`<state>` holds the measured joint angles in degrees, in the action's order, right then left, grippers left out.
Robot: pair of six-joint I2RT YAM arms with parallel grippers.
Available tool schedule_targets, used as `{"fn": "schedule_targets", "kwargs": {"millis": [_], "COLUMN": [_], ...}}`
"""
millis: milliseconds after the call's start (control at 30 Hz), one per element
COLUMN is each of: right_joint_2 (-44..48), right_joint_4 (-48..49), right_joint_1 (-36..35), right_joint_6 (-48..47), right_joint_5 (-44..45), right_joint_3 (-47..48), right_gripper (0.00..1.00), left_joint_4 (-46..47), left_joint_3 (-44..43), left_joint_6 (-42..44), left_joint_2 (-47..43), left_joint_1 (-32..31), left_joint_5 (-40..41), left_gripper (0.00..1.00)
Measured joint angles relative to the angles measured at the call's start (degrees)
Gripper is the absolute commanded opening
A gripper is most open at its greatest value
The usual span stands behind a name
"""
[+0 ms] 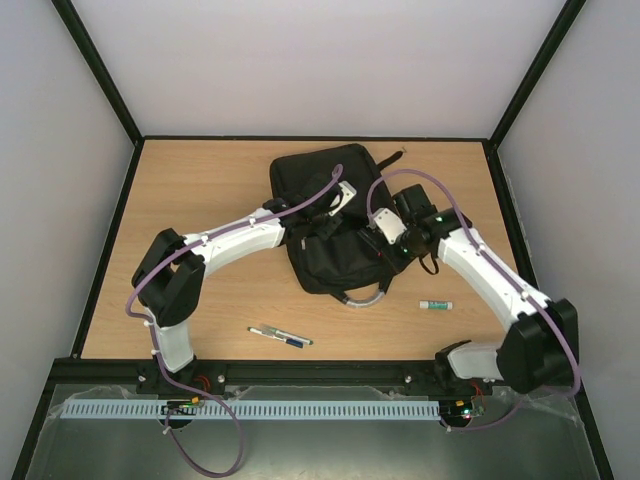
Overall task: Pack the student bag
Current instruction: Place the stationery in the student bag.
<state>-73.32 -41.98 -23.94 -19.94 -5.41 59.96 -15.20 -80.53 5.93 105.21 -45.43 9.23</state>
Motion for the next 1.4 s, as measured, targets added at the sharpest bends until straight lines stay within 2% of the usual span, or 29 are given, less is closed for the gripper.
{"fn": "schedule_targets", "kwargs": {"millis": [367,433,533,633,733,800,967,1133,1200,1333,1400], "right_joint_2": [-16.46,-19.08,-22.21,-23.54,-22.58,-20.90,-14.27,-7.54,-5.92,-6.01,-6.25], "right_joint_4": [2.25,2.38,2.40,2.51,2.71,2.73,2.99,5.81,8.24,11.91,13.70], "right_joint_1": [0.13,0.22,0.31,0.37,0.37,0.44,1.20,1.11,1.07,1.07,1.07], "right_joint_6": [11.06,12.63,14.03,14.80,14.58,13.77,7.74,-3.34,-7.56,-12.46,-13.73], "right_joint_5": [4.35,3.26,0.87,-1.36,-2.34,-2.45,0.20,2.05,2.99,4.35,4.66], "right_joint_3": [12.13,14.56,16.87,17.11,16.81,16.02,12.02,5.95,2.80,-0.94,-1.68], "right_gripper": [0.09,0.16,0.39,0.49,0.50,0.49,0.38,0.37,0.37,0.48,0.49], "left_joint_4": [-0.20,-0.20,-0.20,-0.26,-0.39,-0.42,-0.15,-0.76,-0.81,-0.83,-0.83], "left_joint_3": [-0.11,-0.11,-0.20,-0.20,-0.20,-0.20,-0.94,-1.05,-1.05,-1.05,-1.05], "left_joint_6": [-0.42,-0.46,-0.44,-0.42,-0.42,-0.39,-0.35,-0.35,-0.35,-0.35,-0.35], "left_joint_2": [0.02,0.02,0.02,0.02,0.02,0.02,-0.13,-0.13,-0.13,-0.13,-0.13], "left_joint_1": [-0.33,-0.35,-0.44,-0.59,-0.76,-0.83,-1.27,-1.36,-1.38,-1.38,-1.38], "left_joint_5": [-0.31,-0.31,-0.26,-0.26,-0.24,-0.24,-0.42,-0.52,-0.57,-0.57,-0.57], "left_gripper": [0.09,0.09,0.09,0.09,0.09,0.09,0.09,0.09,0.09,0.09,0.09]}}
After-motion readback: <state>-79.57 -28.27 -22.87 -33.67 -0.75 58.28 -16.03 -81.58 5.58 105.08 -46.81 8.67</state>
